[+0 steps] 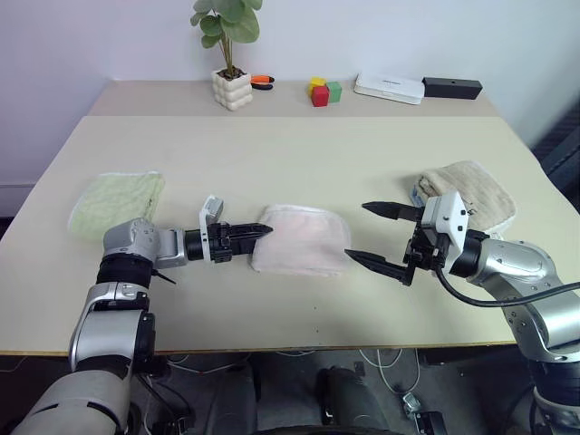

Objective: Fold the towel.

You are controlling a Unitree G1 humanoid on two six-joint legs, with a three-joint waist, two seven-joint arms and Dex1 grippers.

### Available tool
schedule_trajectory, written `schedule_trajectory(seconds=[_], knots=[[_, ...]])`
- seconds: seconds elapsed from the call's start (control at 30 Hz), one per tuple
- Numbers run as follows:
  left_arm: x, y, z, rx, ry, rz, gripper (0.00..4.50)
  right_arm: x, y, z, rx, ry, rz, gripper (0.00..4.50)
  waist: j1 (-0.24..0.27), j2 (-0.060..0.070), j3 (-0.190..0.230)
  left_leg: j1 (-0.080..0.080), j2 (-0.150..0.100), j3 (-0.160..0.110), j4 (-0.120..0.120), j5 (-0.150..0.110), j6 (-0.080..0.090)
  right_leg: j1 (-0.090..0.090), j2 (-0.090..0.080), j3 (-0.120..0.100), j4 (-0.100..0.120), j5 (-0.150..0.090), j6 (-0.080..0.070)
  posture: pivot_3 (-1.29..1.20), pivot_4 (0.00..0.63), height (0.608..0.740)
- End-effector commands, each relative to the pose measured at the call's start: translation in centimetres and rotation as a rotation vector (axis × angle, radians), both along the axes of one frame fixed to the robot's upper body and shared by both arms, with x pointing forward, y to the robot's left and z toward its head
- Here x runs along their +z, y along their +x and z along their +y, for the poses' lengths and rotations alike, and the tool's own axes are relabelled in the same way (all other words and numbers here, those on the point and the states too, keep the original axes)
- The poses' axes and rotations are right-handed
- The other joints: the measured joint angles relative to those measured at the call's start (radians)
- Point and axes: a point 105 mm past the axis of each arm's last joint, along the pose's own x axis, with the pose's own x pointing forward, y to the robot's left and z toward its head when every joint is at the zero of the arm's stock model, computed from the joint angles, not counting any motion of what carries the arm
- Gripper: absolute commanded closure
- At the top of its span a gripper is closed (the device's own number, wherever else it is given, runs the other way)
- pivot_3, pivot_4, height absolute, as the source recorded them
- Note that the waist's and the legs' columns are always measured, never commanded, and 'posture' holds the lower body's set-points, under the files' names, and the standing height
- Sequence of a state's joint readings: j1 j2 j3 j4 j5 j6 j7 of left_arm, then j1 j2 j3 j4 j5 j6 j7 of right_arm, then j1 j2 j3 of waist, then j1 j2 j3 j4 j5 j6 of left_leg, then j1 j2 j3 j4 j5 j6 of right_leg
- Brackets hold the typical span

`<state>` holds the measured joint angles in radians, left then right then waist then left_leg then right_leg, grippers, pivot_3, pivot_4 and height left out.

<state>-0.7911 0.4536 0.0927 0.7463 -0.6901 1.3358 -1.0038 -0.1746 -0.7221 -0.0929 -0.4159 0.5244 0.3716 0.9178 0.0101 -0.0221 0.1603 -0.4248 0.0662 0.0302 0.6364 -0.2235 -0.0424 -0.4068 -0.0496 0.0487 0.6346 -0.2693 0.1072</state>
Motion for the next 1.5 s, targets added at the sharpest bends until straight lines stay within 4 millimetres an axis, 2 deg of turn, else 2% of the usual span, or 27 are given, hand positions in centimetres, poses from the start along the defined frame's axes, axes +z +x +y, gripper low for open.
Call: schedule_trajectory(seconds=[0.03, 0.1, 0.13, 0.37, 0.6, 0.87, 1.03, 1.17, 1.33, 1.5], knots=[[-0.3, 0.0, 0.0, 0.002, -0.001, 0.015, 3.3, 1.1, -0.3, 0.5, 0.019, 0.008, -0.06, 0.0, 0.001, 0.001, 0.0, 0.0, 0.0, 0.0, 0.0, 0.0, 0.0, 0.0, 0.0, 0.0, 0.0, 0.0, 0.0, 0.0, 0.15, 0.74], [-0.3, 0.0, -0.1, -0.002, -0.005, 0.016, 4.37, 1.1, -0.3, 0.5, 0.019, 0.008, -0.06, 0.0, 0.003, 0.002, -0.001, 0.0, 0.0, -0.001, 0.0, 0.0, 0.0, 0.001, 0.0, 0.0, 0.001, 0.0, 0.0, 0.0, 0.15, 0.74], [-0.3, 0.0, -0.1, -0.002, -0.001, 0.016, 4.48, 1.1, -0.3, 0.5, 0.019, 0.008, -0.06, 0.0, 0.003, 0.003, -0.002, 0.001, 0.0, -0.001, 0.001, 0.0, 0.0, 0.002, 0.0, 0.0, 0.001, 0.0, 0.0, 0.0, 0.15, 0.74], [-0.1, -0.1, 0.0, -0.002, -0.009, 0.0, 4.48, 1.0, -0.2, 0.7, 0.022, 0.008, -0.061, 0.0, 0.001, 0.004, -0.002, 0.001, 0.0, -0.002, 0.002, 0.0, 0.0, 0.002, 0.001, 0.0, 0.001, 0.0, 0.0, 0.0, 0.15, 0.74], [1.2, 0.3, 0.5, 0.04, -0.011, -0.149, 4.48, 0.9, -0.3, 0.9, 0.026, 0.01, -0.061, 0.0, 0.0, 0.004, -0.002, 0.001, 0.0, -0.002, 0.002, 0.0, 0.0, 0.002, 0.001, 0.0, 0.001, 0.0, 0.0, 0.0, 0.15, 0.74], [3.8, 0.6, 1.2, 0.14, -0.05, -0.259, 4.48, 1.0, -0.1, 1.1, 0.032, 0.01, -0.064, 0.0, -0.002, 0.003, -0.002, 0.0, 0.0, -0.002, 0.002, 0.0, 0.0, 0.001, 0.001, 0.0, 0.001, 0.001, 0.003, 0.0, 0.15, 0.74], [5.8, 0.9, 2.7, 0.213, -0.031, -0.35, 4.48, 1.0, 0.2, 1.2, 0.04, 0.011, -0.063, 0.0, -0.002, 0.003, -0.002, 0.0, 0.0, -0.002, 0.002, 0.0, 0.0, 0.001, 0.001, 0.0, 0.001, 0.001, 0.003, 0.0, 0.15, 0.74], [8.4, 1.3, 3.3, 0.279, -0.032, -0.453, 4.48, 1.0, 0.3, 1.4, 0.051, 0.01, -0.063, 0.0, -0.001, 0.003, -0.002, 0.0, 0.0, -0.002, 0.002, 0.0, 0.0, 0.001, 0.001, 0.0, 0.001, 0.001, 0.003, 0.0, 0.15, 0.74], [10.3, 1.1, 4.2, 0.377, -0.047, -0.549, 4.48, 1.1, 0.5, 1.4, 0.059, 0.01, -0.065, 0.0, -0.001, 0.003, -0.001, 0.0, 0.0, -0.002, 0.001, 0.0, 0.0, 0.001, 0.001, 0.0, 0.001, 0.002, 0.003, 0.0, 0.15, 0.74], [11.5, 1.1, 6.1, 0.479, -0.073, -0.573, 4.48, 1.1, 0.6, 1.6, 0.07, 0.01, -0.064, 0.0, -0.003, 0.003, -0.001, 0.0, 0.0, -0.002, 0.001, 0.0, 0.0, 0.001, 0.001, 0.0, 0.001, 0.002, 0.003, 0.0, 0.15, 0.74]])
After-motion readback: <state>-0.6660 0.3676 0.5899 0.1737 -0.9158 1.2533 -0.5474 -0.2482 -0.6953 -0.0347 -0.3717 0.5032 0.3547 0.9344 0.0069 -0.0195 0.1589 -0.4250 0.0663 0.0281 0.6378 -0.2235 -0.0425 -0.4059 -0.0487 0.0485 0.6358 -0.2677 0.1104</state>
